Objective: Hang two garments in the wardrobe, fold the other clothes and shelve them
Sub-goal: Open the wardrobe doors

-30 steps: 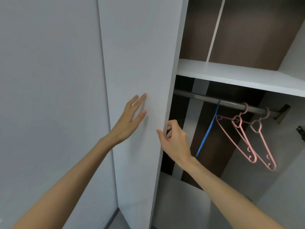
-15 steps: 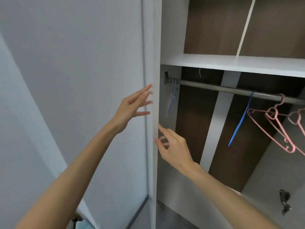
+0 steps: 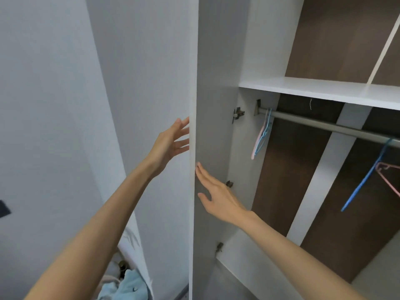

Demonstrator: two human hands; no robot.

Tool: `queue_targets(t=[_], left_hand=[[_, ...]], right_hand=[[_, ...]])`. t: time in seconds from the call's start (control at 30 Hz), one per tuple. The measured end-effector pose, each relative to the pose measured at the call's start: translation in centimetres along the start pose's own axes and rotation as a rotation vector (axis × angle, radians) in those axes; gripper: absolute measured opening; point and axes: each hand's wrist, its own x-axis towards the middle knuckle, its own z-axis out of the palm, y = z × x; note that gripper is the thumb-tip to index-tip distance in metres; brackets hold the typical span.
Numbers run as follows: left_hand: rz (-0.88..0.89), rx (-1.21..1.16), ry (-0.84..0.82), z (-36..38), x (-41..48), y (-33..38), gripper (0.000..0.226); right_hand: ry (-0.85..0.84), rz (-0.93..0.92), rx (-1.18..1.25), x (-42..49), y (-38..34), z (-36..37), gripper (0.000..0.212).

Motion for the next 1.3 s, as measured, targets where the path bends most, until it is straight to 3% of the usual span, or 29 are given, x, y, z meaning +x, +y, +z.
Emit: queue_targets(t=[0.23,0.53,0.7,0.87,0.93,1.13,1.3], left_hand=[[-0.049,-0.002,0.125,-3.7,1.0,-0.1,0.048],[-0.081,0.086,0.169,-6.8,2.2,0.3,0.050],[-0.045,0.152,0.176,-7.1,2.1,-0.2,0.038],[0.252,0.334,0.492,-5.3,1.0,-1.1,0.035],[0.336,0.370,0.541,-4.7,0.6,-0.8,0.033],[0.299,0.361,0.373,-1.9,0.6,-0.3,0.032],[0.259,0.329,0.244,2.9,2.3,-1.4,0.034]], right_hand=[[-0.191,-0.055,-0.065,5.1,-0.6,2.0,0.077],[-0.236,-0.094,-0.074,9.9,-0.6,3.6,0.073],[-0.215,-0.151,-0.062,10.2,0.7,4.3,0.077],[-0.085,-0.152,0.015,9.6,1.6,3.6,0.051],[0.004,-0.135,0.023,9.2,2.1,3.1,0.040],[0.279,-0.052,0.015,7.6,3.7,0.0,0.028],[0.394,0.098,-0.029,4.3,6.5,-3.4,0.027]])
